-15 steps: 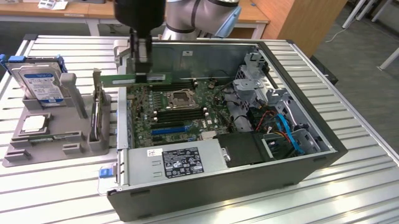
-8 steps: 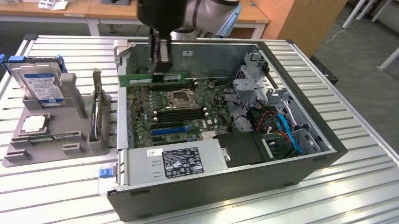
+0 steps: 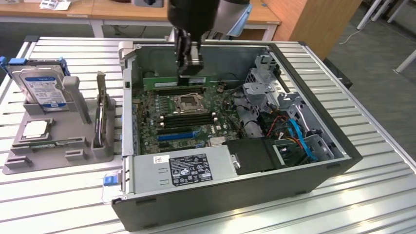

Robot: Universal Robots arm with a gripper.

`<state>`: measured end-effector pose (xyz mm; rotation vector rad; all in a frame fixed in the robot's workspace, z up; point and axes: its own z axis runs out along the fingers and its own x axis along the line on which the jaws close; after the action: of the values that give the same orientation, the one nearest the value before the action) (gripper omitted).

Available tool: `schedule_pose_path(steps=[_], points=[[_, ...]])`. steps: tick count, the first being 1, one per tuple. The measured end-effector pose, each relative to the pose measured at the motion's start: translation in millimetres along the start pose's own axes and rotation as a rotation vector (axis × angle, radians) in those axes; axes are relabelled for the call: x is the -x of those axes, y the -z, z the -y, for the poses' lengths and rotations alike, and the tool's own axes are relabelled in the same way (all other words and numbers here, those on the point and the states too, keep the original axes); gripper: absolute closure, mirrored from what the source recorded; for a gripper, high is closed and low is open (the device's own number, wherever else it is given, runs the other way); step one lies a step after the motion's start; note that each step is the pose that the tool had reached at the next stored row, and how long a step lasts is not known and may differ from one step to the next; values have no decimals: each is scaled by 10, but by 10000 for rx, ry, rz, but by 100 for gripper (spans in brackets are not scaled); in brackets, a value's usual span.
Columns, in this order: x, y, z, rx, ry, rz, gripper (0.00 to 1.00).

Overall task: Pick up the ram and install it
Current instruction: 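Pick up the ram and move it above insertion slot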

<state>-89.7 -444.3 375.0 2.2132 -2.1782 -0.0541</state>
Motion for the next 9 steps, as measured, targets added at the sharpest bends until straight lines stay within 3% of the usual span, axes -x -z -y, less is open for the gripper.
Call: schedule_pose_path(steps=[9], points=[[-7, 18, 379, 0, 73, -4, 86]])
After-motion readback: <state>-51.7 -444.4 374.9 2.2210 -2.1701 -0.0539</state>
